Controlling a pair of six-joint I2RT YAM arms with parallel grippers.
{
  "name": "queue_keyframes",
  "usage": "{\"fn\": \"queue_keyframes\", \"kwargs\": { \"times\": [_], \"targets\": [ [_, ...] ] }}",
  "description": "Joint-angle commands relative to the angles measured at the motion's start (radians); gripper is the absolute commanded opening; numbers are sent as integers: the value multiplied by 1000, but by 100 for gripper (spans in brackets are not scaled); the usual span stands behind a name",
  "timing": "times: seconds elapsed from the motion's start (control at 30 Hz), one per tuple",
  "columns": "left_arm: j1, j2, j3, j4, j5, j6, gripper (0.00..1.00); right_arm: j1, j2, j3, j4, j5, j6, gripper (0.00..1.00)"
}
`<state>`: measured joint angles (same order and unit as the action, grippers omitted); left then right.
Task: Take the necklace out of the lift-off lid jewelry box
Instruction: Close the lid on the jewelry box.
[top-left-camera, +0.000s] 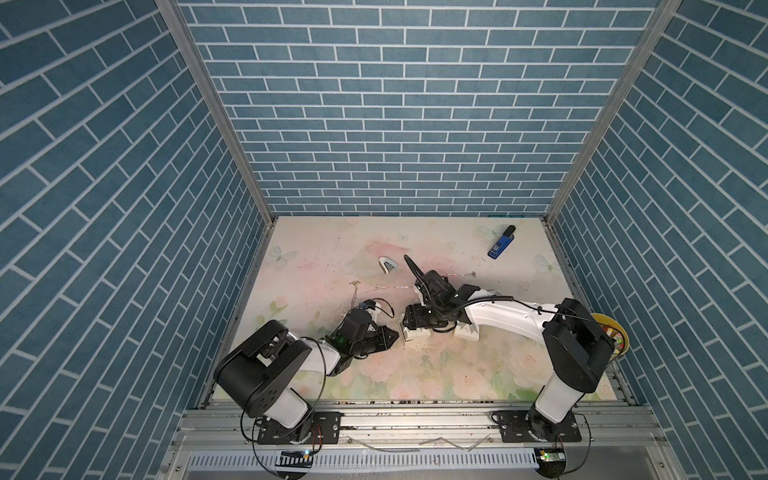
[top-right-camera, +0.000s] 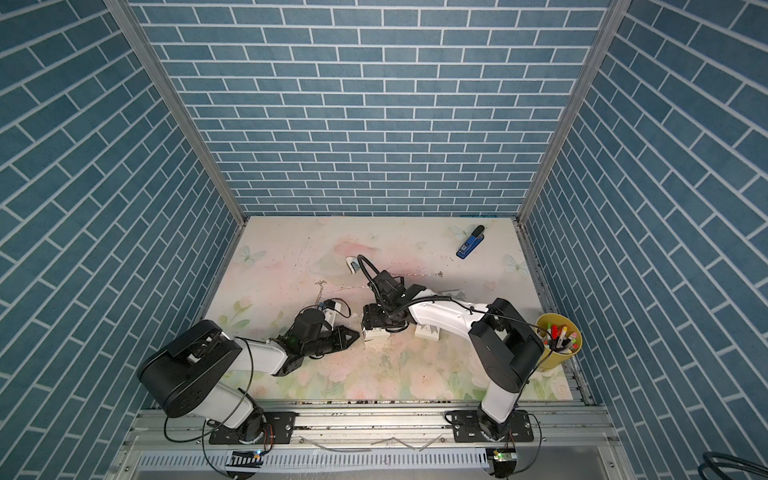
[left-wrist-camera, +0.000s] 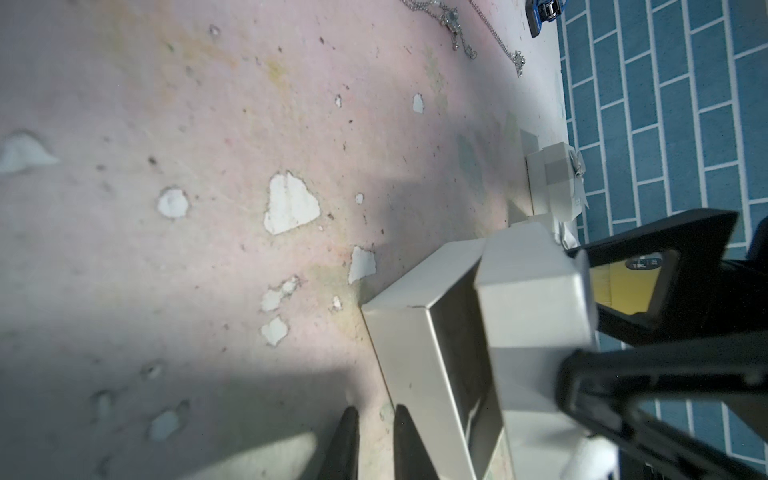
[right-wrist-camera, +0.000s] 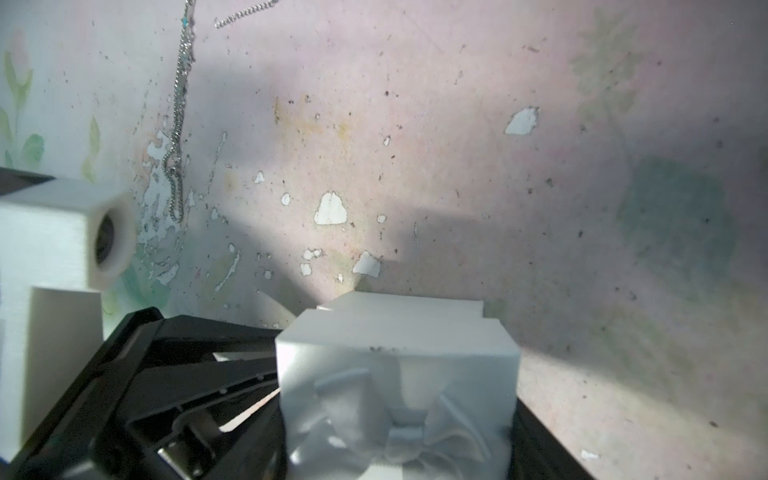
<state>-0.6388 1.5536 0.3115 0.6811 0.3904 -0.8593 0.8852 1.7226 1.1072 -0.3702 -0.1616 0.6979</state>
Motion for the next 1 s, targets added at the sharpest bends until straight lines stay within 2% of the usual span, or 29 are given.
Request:
{"fn": "queue_keyframes", "kwargs": {
  "times": [0.0, 0.43, 0.63, 0.97],
  "targets": [
    [4, 30, 18, 53, 13, 0, 18, 0, 18, 31, -21, -22, -27, 68],
    [-21, 107, 46, 118, 22, -25, 17, 2, 38, 39, 14, -104, -55, 70],
    [-30, 123, 47, 130, 17, -38, 16, 2, 39, 33, 19, -126, -51, 76],
    [-63, 134, 61, 124, -2, -49, 16, 4, 81, 65, -22, -127, -55, 73]
  ]
}}
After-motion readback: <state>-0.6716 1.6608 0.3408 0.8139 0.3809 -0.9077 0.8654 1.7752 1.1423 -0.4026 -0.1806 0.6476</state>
